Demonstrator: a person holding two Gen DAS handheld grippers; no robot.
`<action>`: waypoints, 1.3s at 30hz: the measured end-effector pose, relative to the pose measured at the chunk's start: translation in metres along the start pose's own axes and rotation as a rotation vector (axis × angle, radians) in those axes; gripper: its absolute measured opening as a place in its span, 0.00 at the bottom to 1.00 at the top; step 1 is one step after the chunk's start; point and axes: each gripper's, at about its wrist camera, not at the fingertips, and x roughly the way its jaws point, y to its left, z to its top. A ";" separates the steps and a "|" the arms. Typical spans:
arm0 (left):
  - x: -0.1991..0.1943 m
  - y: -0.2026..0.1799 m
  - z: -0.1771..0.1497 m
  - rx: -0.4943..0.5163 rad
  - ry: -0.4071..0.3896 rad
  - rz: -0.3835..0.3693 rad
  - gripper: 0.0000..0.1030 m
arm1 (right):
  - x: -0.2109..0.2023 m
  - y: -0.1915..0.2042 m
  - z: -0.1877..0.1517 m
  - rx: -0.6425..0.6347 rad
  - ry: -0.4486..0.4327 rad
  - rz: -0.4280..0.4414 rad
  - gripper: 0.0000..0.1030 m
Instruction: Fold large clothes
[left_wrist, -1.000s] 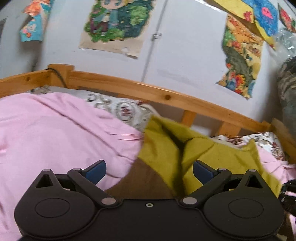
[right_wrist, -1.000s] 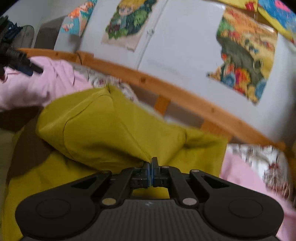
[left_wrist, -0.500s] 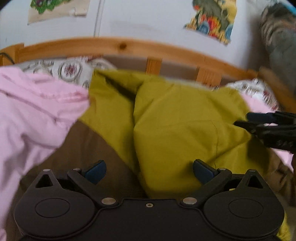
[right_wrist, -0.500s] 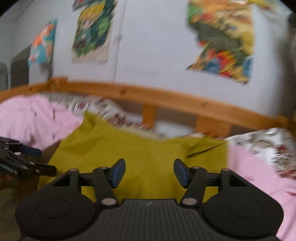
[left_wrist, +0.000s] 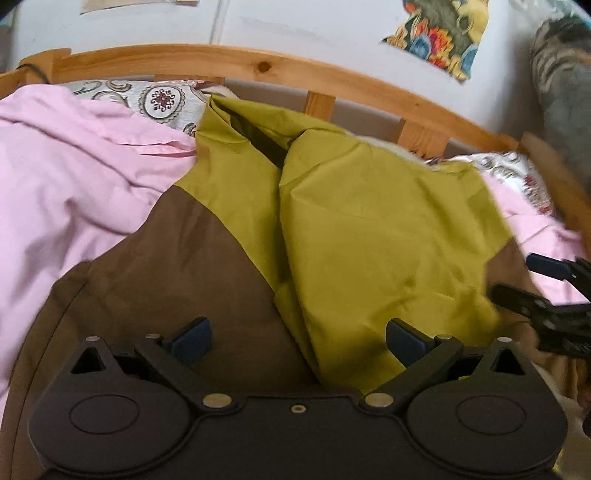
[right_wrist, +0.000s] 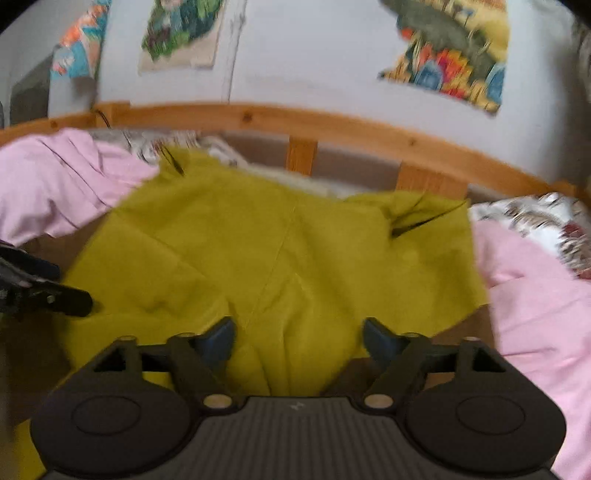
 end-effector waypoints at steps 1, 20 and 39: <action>-0.011 -0.002 -0.005 0.001 -0.007 -0.014 0.99 | -0.017 0.000 -0.002 -0.009 -0.015 0.000 0.90; -0.174 -0.044 -0.150 0.254 -0.064 -0.184 0.99 | -0.252 0.085 -0.096 -0.186 0.149 0.081 1.00; -0.163 -0.104 -0.180 0.407 0.047 -0.434 0.99 | -0.232 0.070 -0.122 -0.172 0.244 -0.047 0.90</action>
